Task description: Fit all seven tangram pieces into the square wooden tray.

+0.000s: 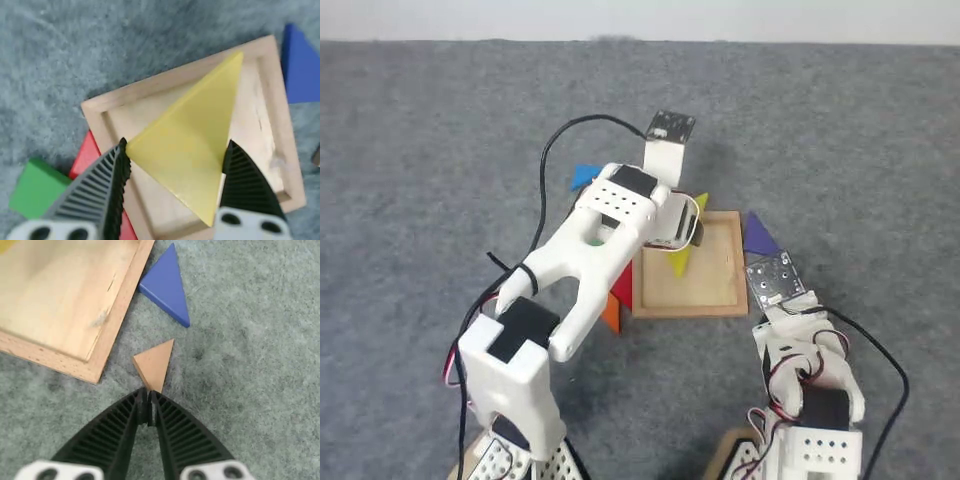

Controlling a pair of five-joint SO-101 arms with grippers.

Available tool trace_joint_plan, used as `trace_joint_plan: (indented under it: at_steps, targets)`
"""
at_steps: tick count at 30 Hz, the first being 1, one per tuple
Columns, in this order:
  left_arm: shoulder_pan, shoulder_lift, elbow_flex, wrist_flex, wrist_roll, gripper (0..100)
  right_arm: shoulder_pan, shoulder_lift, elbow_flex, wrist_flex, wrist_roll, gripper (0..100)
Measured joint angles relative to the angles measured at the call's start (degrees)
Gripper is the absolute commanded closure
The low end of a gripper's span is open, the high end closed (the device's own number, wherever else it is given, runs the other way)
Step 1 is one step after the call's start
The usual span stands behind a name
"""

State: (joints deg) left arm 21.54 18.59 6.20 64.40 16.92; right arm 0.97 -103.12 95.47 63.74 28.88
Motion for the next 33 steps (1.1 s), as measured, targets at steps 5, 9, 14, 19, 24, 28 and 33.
trace_joint_plan:
  at_steps: [5, 9, 14, 19, 24, 28, 33]
  targets:
    - [0.0, 0.0, -0.2, -0.7, -1.8, 85, 0.0, 0.0, 0.0, 0.0, 0.0, 99.1]
    - [0.0, 0.0, -0.2, -0.7, -2.2, 85, 0.0, 0.0, 0.0, 0.0, 0.0, 99.1]
    - [2.1, 0.3, -0.2, -0.7, 2.3, 85, 0.0, 0.0, 0.0, 0.0, 0.0, 99.1]
    - [8.1, 3.9, -0.2, -1.0, 7.6, 85, 0.0, 0.0, 0.0, 0.0, 0.0, 99.1]
    - [9.7, 7.5, -1.1, -1.6, 8.3, 84, 0.0, 0.0, 0.0, 0.0, 0.0, 99.1]
    - [9.8, 7.8, -2.0, -1.6, 8.7, 81, 0.0, 0.0, 0.0, 0.0, 0.0, 99.1]
    - [9.8, 7.8, -3.1, -1.8, 12.1, 72, 0.0, 0.0, 0.0, 0.0, 0.0, 99.1]
